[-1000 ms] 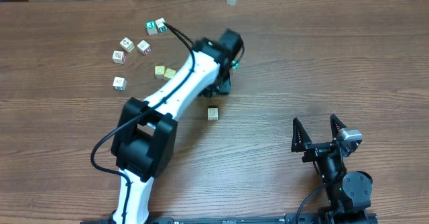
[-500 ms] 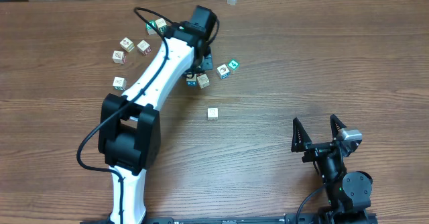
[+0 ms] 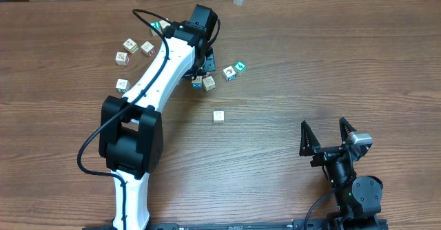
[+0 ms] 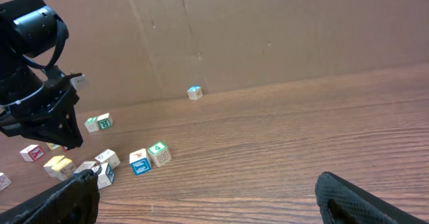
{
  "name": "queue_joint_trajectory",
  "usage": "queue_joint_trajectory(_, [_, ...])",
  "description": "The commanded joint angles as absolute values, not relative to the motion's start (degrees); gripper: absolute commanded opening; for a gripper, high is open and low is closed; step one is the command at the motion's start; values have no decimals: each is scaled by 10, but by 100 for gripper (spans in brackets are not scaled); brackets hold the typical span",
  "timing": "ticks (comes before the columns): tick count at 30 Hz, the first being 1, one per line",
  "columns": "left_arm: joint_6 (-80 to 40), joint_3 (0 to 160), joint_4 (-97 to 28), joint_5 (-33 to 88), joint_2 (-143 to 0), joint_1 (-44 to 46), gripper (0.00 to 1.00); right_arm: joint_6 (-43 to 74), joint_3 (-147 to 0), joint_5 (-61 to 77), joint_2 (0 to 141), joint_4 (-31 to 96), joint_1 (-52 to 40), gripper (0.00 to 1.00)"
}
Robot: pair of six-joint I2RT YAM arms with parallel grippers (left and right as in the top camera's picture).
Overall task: Form a tower
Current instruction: 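Move the left gripper back over the block cluster toward the 'B' block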
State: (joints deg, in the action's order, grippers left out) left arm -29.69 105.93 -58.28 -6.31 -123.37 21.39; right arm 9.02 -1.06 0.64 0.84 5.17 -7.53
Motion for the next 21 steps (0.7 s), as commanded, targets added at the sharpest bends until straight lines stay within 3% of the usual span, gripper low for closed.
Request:
queue_joint_trajectory(1, [-304, 1065, -583, -60, -1222, 222, 5, 93, -5, 7, 2, 48, -74, 100])
queue_joint_trajectory(21, [-239, 1061, -552, -66, -1241, 221, 4, 93, -5, 7, 2, 48, -74, 100])
